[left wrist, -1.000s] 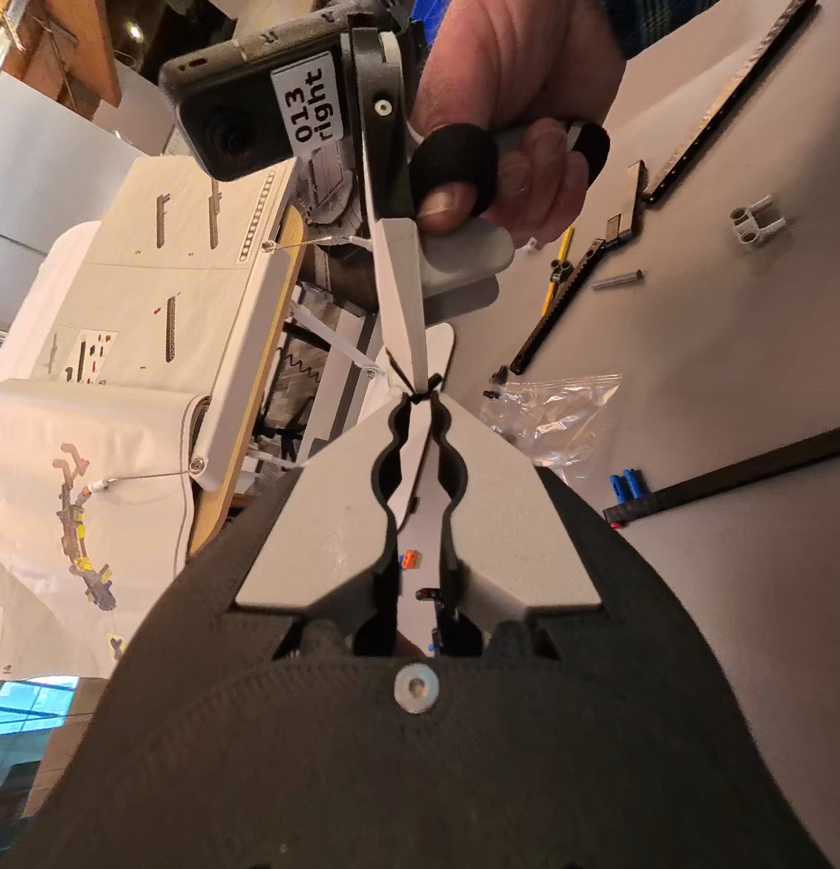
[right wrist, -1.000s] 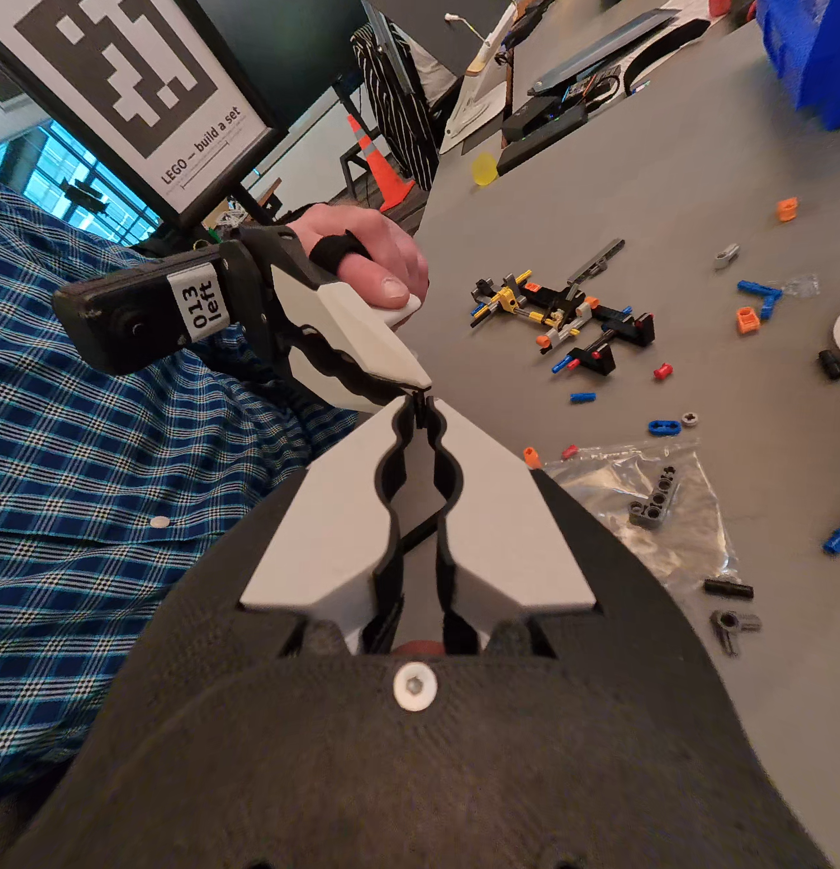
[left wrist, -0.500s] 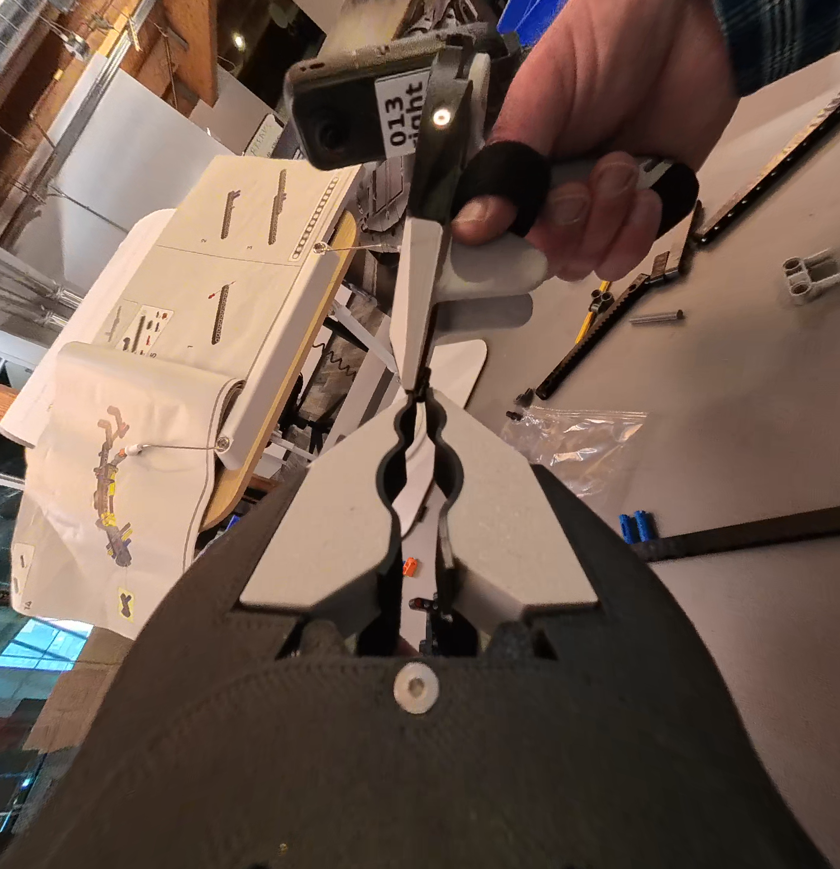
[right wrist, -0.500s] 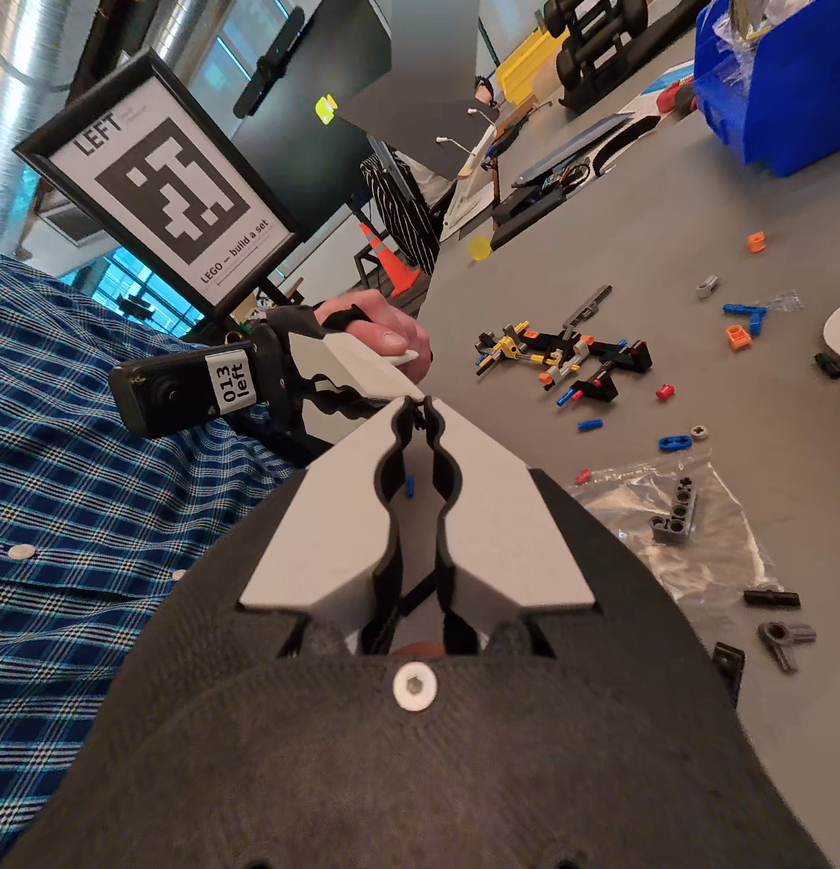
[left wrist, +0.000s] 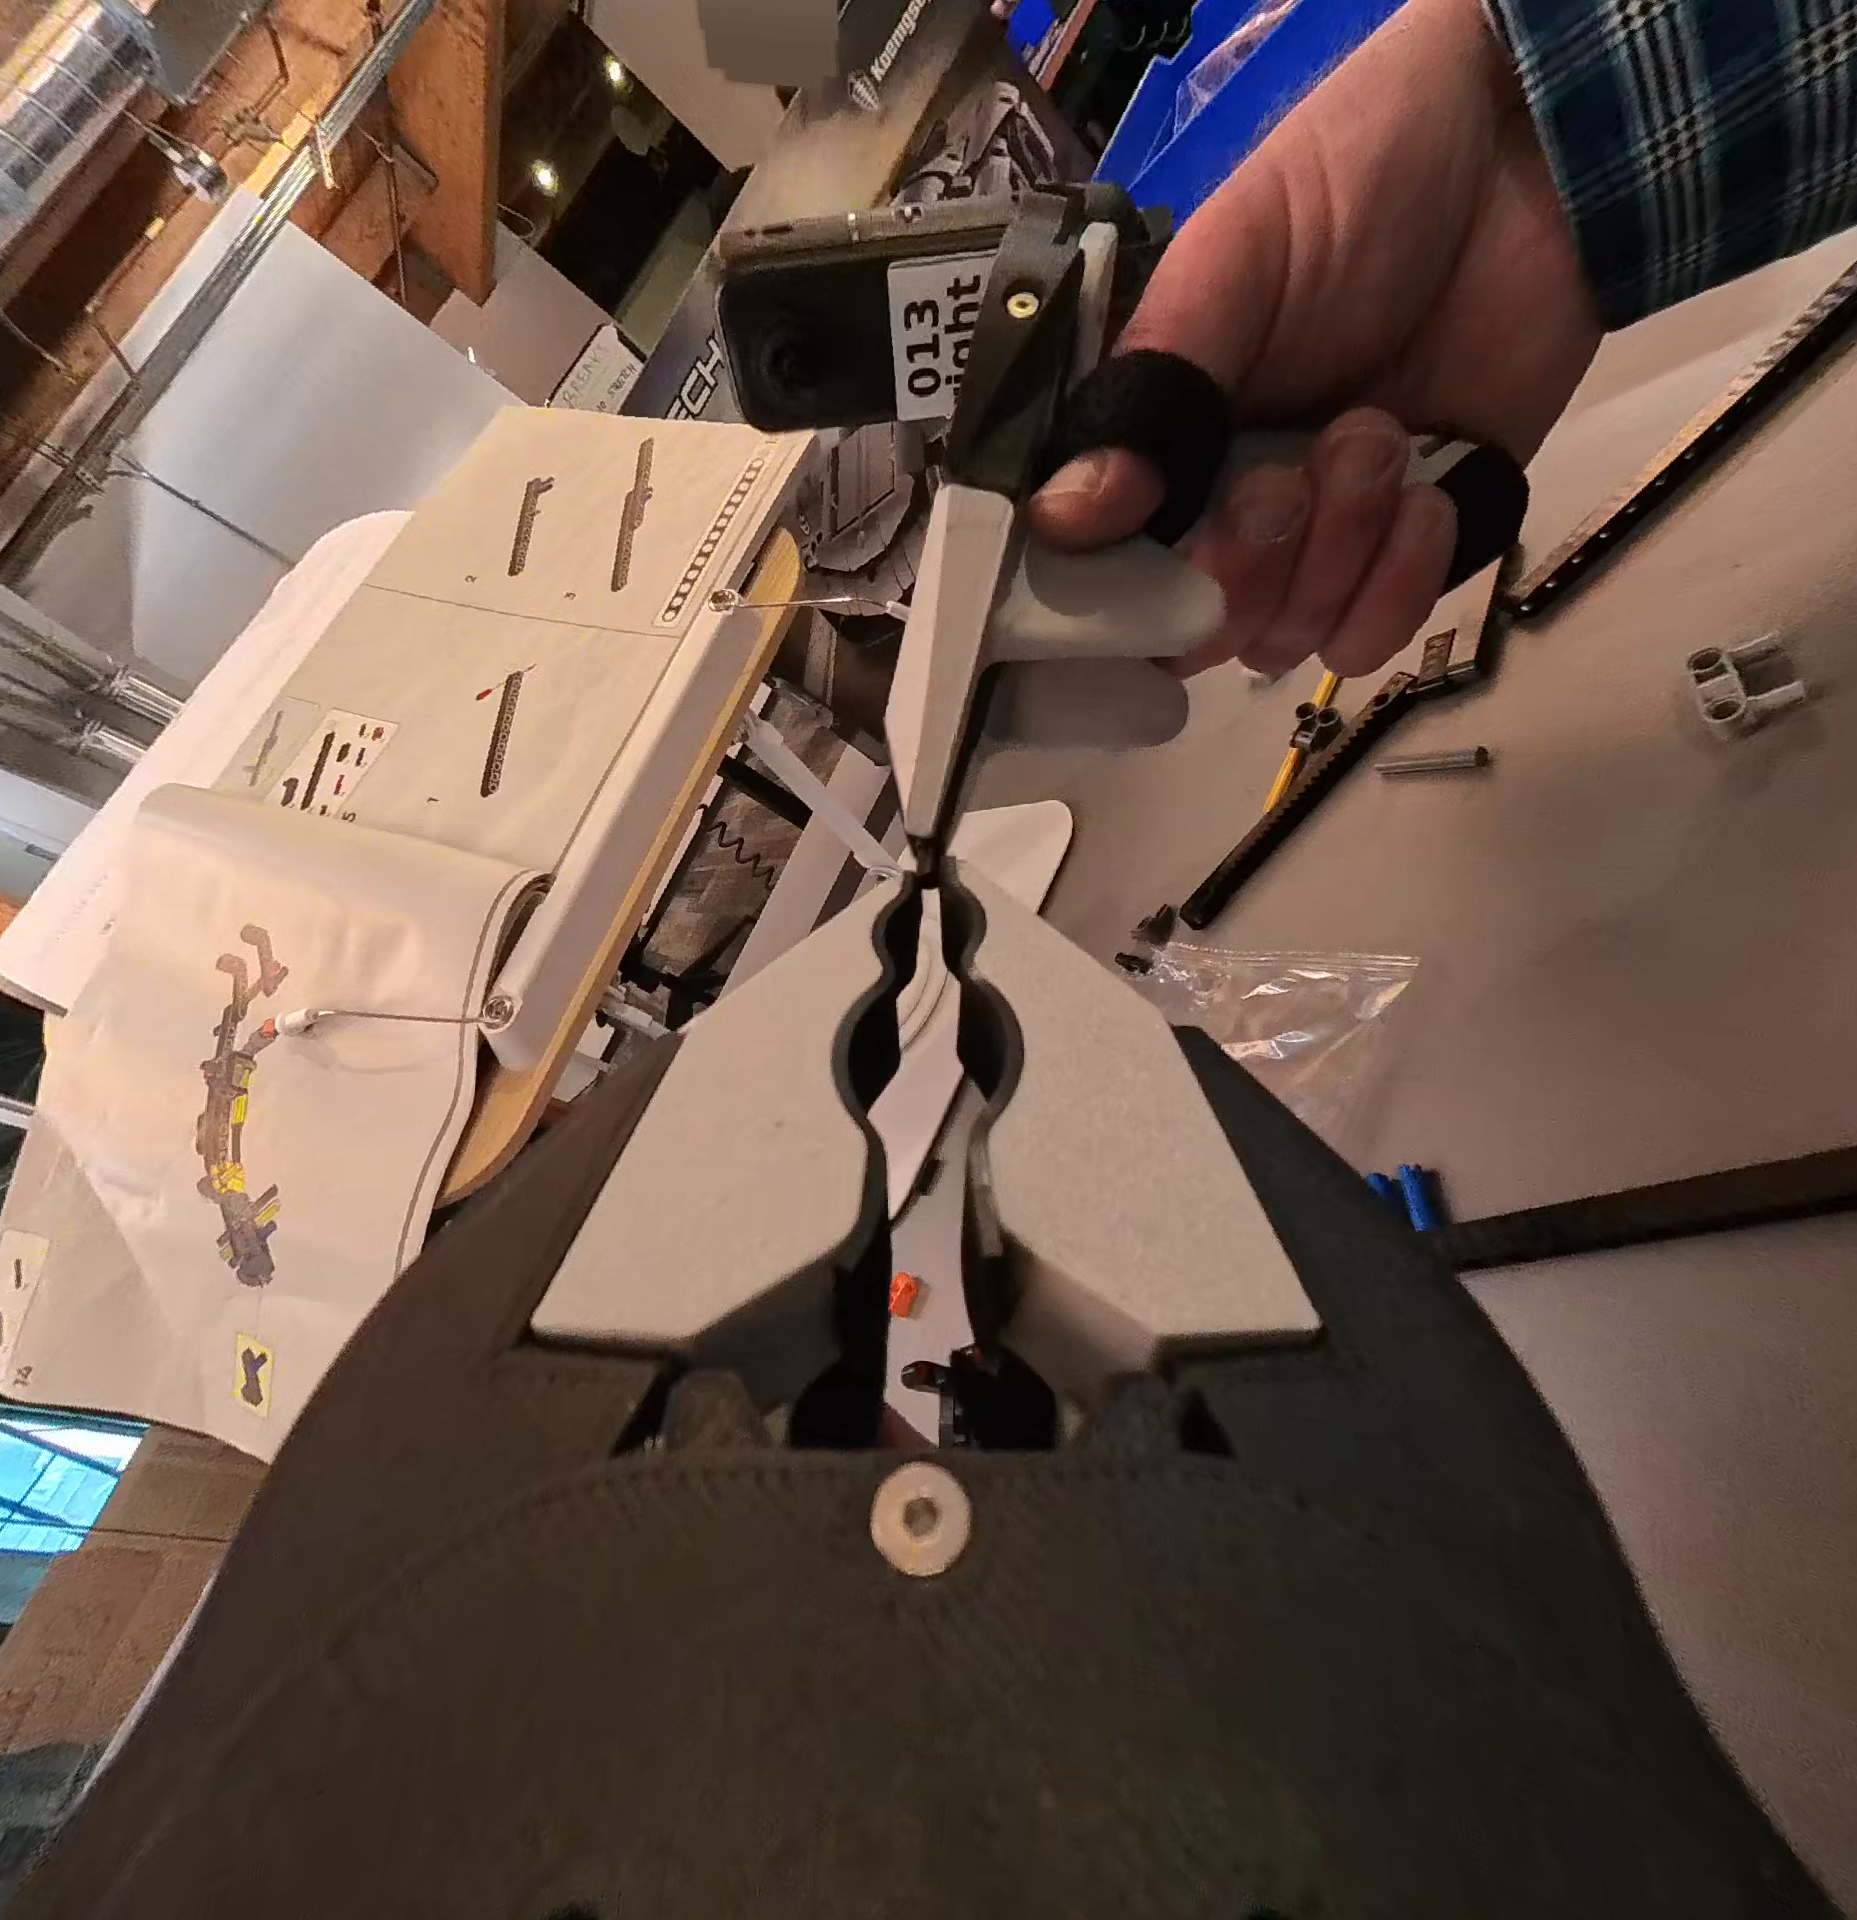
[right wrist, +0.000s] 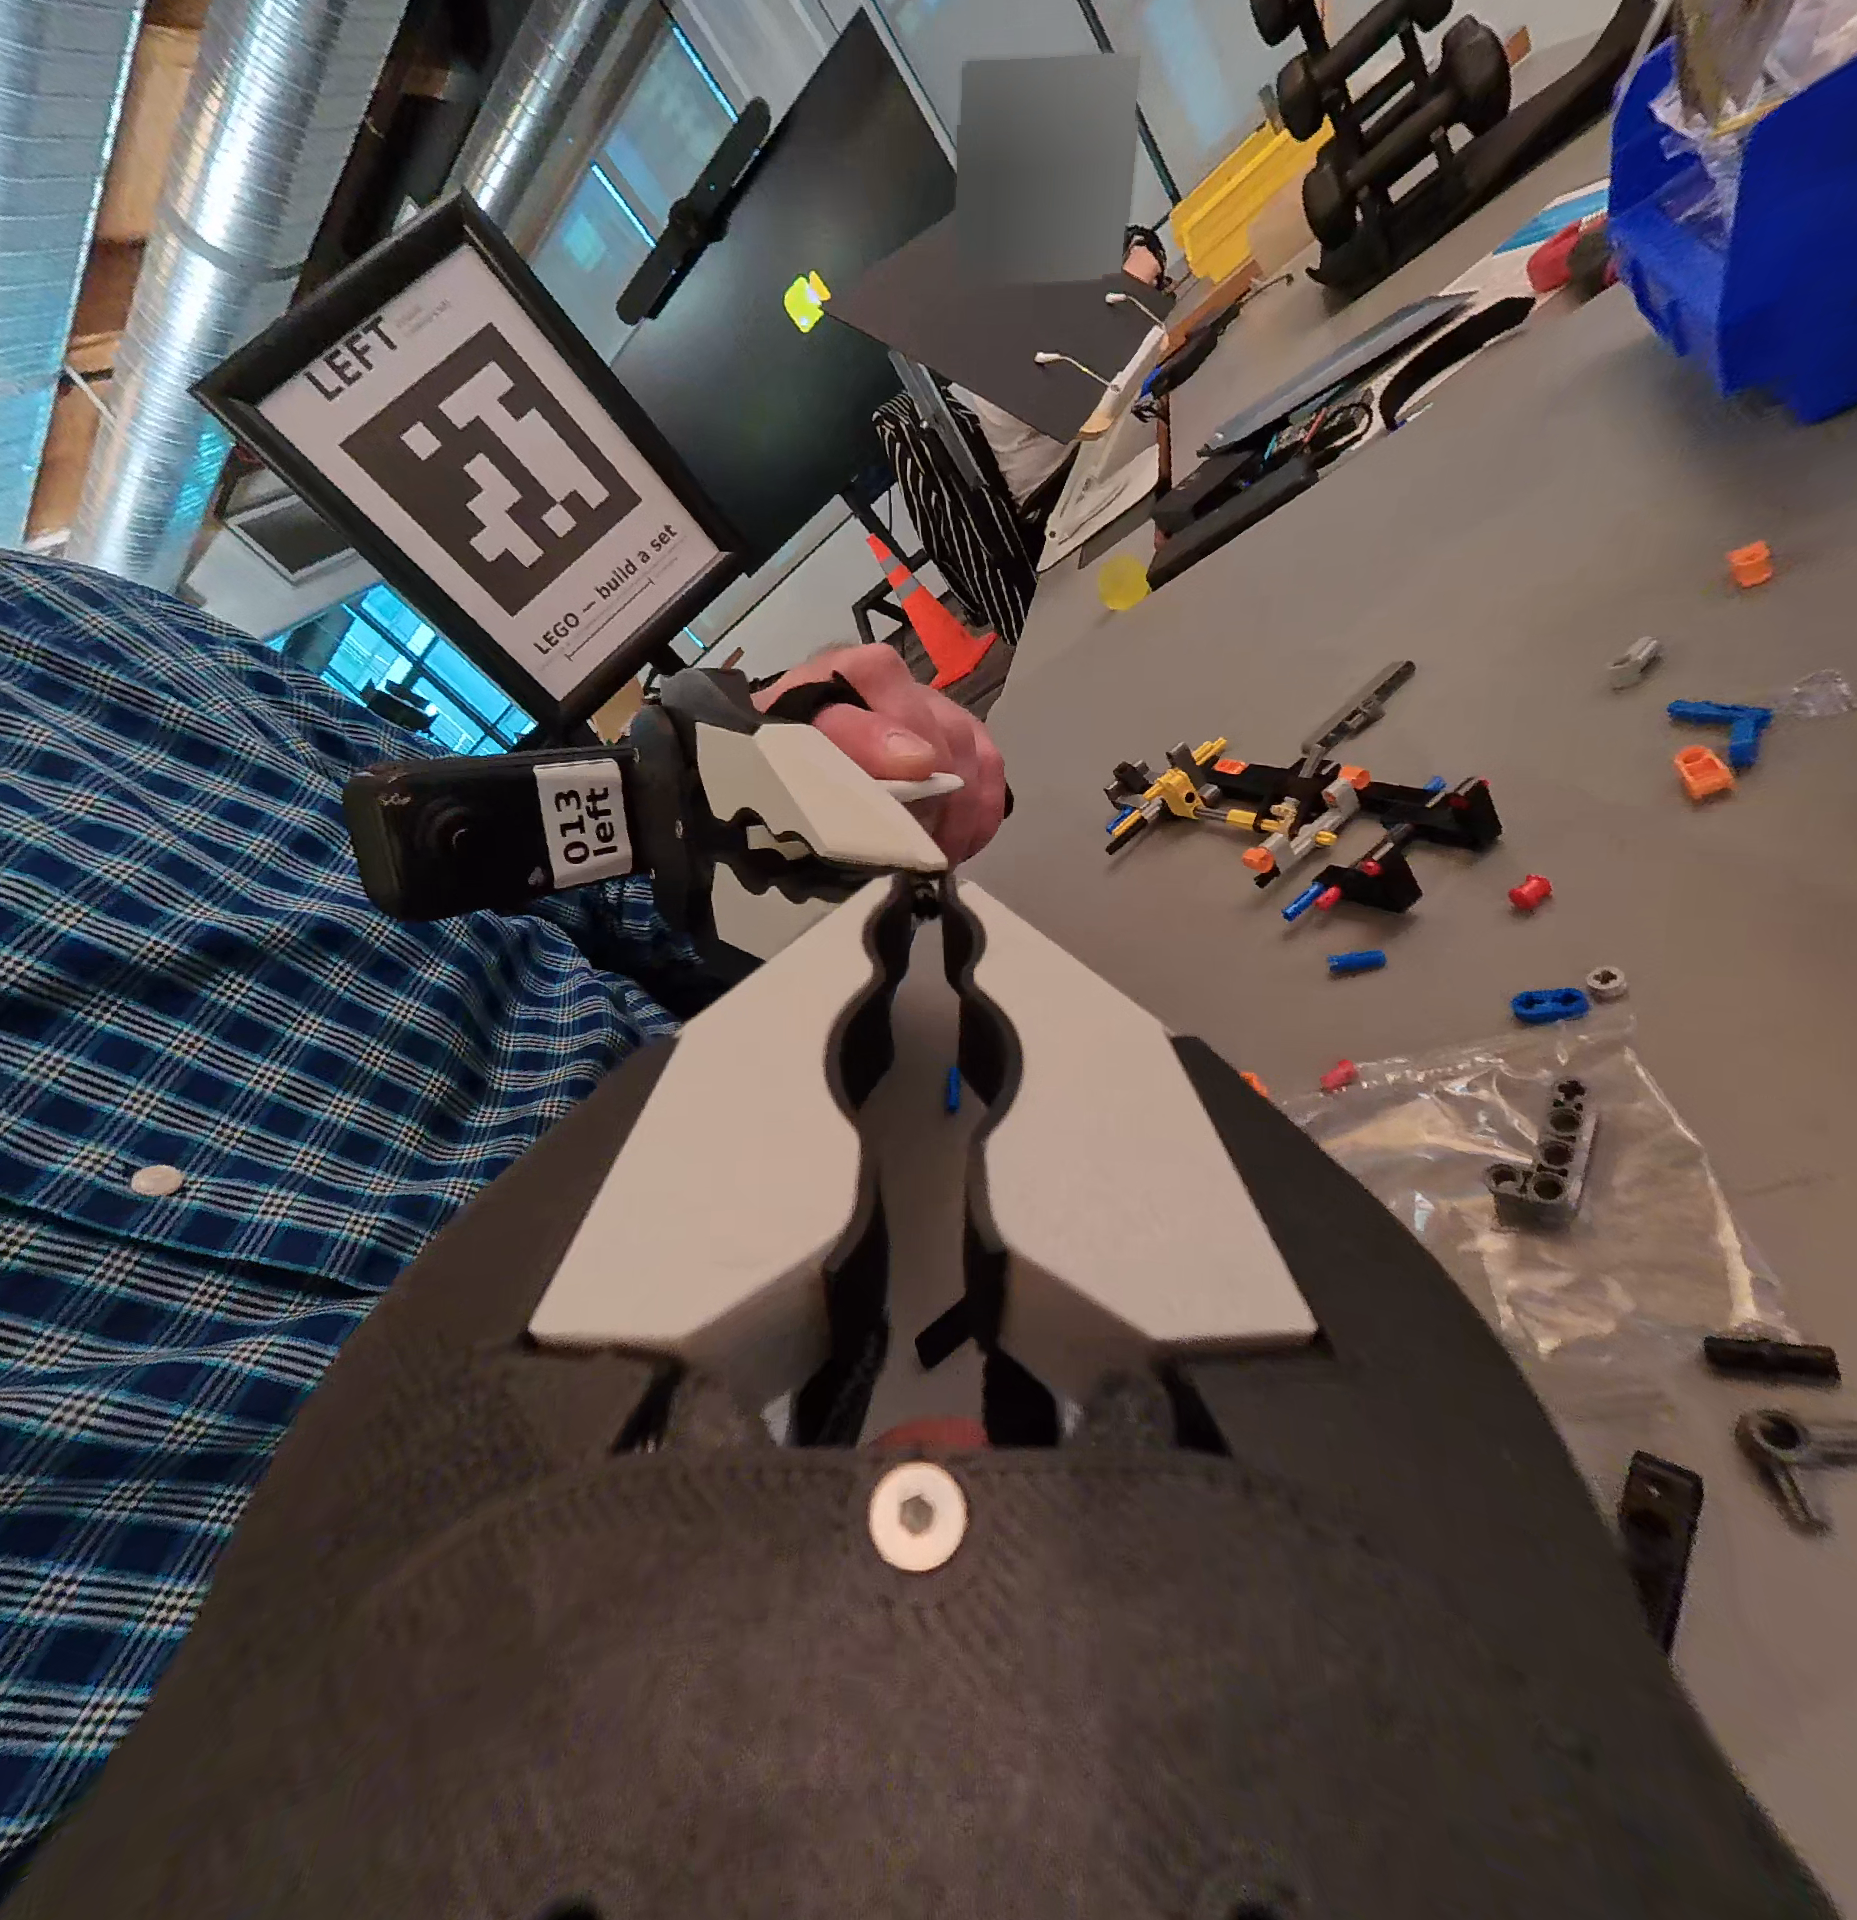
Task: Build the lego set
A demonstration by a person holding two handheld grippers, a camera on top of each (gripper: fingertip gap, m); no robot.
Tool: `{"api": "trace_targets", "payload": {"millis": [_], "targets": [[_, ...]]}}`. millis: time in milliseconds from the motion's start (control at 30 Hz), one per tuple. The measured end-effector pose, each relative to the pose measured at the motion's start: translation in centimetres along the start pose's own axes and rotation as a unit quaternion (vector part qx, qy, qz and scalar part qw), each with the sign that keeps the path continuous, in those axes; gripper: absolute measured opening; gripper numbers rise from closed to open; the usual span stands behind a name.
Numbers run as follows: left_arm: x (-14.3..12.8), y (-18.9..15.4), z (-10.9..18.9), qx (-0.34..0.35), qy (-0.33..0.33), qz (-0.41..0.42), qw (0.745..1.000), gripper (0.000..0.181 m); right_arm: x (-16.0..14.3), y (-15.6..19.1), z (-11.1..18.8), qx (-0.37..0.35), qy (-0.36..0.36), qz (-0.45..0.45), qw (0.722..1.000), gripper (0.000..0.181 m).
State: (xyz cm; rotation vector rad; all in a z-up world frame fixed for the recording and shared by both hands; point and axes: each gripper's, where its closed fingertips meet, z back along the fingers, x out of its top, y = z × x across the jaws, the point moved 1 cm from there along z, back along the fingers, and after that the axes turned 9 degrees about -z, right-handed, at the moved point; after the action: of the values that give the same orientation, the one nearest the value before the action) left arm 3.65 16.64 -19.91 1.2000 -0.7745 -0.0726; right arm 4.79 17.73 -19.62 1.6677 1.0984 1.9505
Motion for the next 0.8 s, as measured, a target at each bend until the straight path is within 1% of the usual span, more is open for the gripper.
{"api": "trace_targets", "payload": {"millis": [167,267,333,367,433,500,567,600,700,800], "targets": [[0.0,0.0,0.0,-0.002,-0.003,0.008,1.000,0.001,0.0,0.1,0.0,-0.016,0.002,0.027,1.000,0.003],[-0.1,0.0,-0.1,-0.003,-0.001,0.017,1.000,0.002,0.3,0.1,0.4,-0.033,-0.012,0.038,0.999,0.002],[-0.4,0.2,0.1,-0.007,0.007,0.031,0.999,0.017,0.4,0.0,1.0,-0.049,-0.019,0.046,0.998,0.002],[-0.7,0.0,0.1,-0.020,0.015,0.047,0.999,0.025,0.2,-0.1,1.2,-0.058,-0.019,0.053,0.997,0.002],[-1.4,-1.0,0.2,-0.068,0.040,0.094,0.992,0.047,-0.3,0.1,1.6,-0.064,-0.020,0.063,0.996,0.002],[-2.1,-2.1,0.6,-0.105,0.068,0.132,0.983,0.057,-0.9,0.0,1.8,-0.071,-0.020,0.064,0.995,0.002],[-2.1,-3.2,1.3,-0.132,0.078,0.150,0.977,0.057,-1.6,-0.2,2.0,-0.077,-0.019,0.065,0.995,0.002],[-2.3,-3.9,1.6,-0.145,0.088,0.146,0.975,0.054,-2.0,-0.4,2.1,-0.080,-0.018,0.065,0.995,0.002],[-3.8,-5.8,2.5,-0.179,0.134,0.137,0.965,0.048,-2.8,-0.8,2.3,-0.083,-0.018,0.066,0.994,0.002],[-5.2,-6.9,2.7,-0.204,0.161,0.158,0.952,0.046,-3.3,-1.2,2.5,-0.087,-0.021,0.072,0.993,0.003]]}}
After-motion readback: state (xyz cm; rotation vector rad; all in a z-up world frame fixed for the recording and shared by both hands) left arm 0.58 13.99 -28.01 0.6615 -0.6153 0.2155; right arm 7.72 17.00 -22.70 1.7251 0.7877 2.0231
